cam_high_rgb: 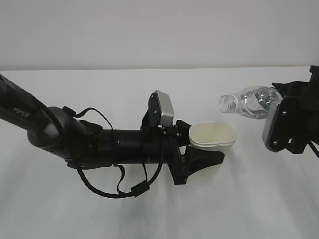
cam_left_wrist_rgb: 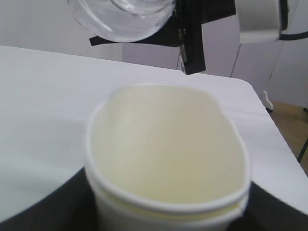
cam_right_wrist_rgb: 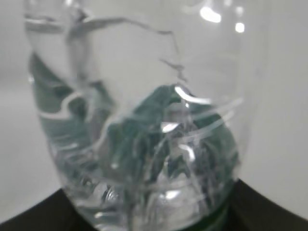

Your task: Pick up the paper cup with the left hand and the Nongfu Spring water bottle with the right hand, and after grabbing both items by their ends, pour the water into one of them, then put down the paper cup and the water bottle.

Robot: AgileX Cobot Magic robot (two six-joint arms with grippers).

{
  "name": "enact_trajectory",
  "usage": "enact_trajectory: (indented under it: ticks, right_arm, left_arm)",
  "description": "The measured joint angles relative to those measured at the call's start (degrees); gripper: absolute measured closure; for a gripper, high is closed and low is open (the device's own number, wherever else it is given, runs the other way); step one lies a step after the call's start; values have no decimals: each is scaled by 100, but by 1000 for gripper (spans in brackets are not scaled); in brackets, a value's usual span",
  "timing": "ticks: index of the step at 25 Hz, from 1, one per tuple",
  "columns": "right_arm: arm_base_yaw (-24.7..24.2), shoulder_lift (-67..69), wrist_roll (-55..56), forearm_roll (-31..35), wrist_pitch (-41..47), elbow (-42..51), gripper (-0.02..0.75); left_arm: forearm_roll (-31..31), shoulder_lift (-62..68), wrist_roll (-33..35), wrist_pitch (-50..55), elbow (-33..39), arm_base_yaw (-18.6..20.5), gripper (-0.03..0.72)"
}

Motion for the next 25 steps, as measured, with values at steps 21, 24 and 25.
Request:
enact_trajectory:
  ticks: [21, 24, 25]
  right_arm:
    - [0, 0, -546, 287, -24, 0, 354]
    - [0, 0, -577, 287, -61, 0, 354]
    - [0, 0, -586, 287, -73, 0, 354]
  left_arm:
    - [30, 0, -4, 0, 0, 0, 251]
    - [30, 0, -4, 0, 0, 0, 251]
    - [30, 0, -4, 0, 0, 0, 251]
